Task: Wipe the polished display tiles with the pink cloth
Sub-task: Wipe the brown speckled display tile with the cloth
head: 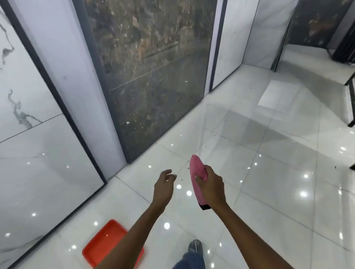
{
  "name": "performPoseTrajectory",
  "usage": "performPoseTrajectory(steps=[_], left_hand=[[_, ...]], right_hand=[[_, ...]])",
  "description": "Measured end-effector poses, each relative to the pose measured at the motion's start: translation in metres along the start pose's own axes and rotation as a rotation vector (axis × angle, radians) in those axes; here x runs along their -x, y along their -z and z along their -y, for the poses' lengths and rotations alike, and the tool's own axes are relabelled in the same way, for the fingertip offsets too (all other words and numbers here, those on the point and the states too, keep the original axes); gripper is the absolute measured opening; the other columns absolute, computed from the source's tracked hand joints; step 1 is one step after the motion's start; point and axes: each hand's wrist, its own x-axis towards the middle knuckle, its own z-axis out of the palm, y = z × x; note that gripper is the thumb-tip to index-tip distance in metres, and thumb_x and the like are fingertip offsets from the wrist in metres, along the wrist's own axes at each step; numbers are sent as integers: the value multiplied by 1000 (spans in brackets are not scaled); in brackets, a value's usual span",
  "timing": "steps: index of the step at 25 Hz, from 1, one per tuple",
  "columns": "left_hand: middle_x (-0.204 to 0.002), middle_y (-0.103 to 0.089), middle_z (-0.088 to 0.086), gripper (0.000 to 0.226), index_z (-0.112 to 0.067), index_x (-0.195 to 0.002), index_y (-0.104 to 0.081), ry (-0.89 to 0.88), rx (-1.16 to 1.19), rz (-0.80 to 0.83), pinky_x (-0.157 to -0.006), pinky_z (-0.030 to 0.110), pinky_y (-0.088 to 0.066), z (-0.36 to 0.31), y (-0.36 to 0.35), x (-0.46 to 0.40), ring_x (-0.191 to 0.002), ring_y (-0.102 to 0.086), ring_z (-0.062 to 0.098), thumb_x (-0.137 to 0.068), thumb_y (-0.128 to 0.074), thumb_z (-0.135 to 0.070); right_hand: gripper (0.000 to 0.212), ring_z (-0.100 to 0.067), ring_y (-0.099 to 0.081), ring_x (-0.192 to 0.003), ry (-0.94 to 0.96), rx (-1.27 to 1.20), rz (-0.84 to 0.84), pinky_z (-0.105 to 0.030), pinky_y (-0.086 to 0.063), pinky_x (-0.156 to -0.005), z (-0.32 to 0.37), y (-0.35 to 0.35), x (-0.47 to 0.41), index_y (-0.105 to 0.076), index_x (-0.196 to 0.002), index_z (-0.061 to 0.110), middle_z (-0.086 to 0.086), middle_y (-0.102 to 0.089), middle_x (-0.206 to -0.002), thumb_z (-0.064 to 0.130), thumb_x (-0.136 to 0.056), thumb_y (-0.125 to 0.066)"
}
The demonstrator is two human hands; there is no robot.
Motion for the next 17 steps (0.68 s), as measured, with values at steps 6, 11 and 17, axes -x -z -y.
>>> performPoseTrajectory(steps=[6,11,17], left_hand=[[-125,-52,2,41,-17,-141,-43,42,52,-37,-87,27,-35,-85,-61,-172,-102,-49,16,-101,-45,-23],[-128,-52,2,40,-14,-140,-44,0,9,-94,-85,24,-34,-155,-71,-286,-105,-46,14,-101,-46,-23],[-129,-59,9,39,-11,-138,-47,-151,-4,-331,-91,25,-40,-262,-27,-473,-105,-55,21,-100,-50,-21]], right_hand=[[39,-30,-64,-91,91,42,32,-32,-49,-76,15,9,-206,-53,-129,13,-9,-69,-102,26,-92,-58],[39,-32,-63,-97,144,42,46,-34,-45,-80,46,-2,-346,-53,-128,13,-10,-69,-107,28,-93,-59],[32,-24,-57,-84,309,-59,139,-26,-35,-66,130,-65,-527,-56,-120,11,-8,-67,-102,23,-91,-60]])
